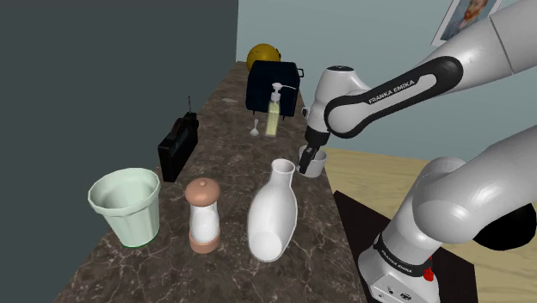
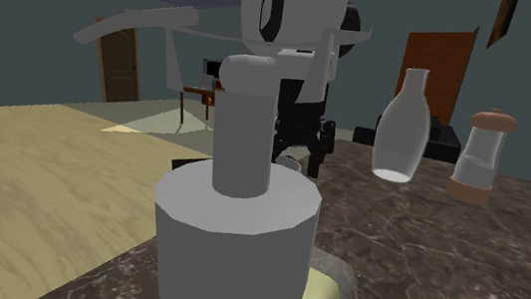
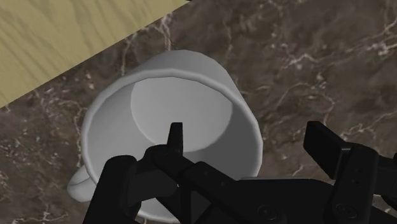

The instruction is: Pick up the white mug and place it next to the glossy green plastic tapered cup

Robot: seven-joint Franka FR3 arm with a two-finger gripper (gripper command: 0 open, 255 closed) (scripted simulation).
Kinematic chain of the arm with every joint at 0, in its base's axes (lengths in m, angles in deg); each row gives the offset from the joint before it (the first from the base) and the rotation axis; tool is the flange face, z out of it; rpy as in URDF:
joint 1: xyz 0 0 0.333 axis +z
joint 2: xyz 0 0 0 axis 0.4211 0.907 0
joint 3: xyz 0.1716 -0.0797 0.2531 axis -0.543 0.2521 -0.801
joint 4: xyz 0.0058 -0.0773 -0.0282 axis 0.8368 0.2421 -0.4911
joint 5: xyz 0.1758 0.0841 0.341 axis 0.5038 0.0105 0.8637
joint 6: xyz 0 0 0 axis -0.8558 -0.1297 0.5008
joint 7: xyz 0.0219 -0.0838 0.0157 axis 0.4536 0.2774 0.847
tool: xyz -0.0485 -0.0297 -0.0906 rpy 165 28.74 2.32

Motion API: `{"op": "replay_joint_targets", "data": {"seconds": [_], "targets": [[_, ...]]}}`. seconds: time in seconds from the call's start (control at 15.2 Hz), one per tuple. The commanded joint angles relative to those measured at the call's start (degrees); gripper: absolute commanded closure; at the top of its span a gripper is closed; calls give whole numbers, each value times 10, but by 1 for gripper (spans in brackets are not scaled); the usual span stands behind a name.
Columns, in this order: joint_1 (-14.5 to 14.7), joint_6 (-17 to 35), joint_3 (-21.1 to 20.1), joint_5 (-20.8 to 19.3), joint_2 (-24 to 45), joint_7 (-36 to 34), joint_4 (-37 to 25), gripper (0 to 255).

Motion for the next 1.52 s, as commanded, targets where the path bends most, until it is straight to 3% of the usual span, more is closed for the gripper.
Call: {"op": "replay_joint_targets", "data": {"seconds": [0.0, 0.59, 1.45], "targets": [[0, 0, 0, 0, 0, 0, 0, 255], [0, 0, 0, 0, 0, 0, 0, 255], [3, -132, -9, 10, -74, 5, -58, 255]]}}
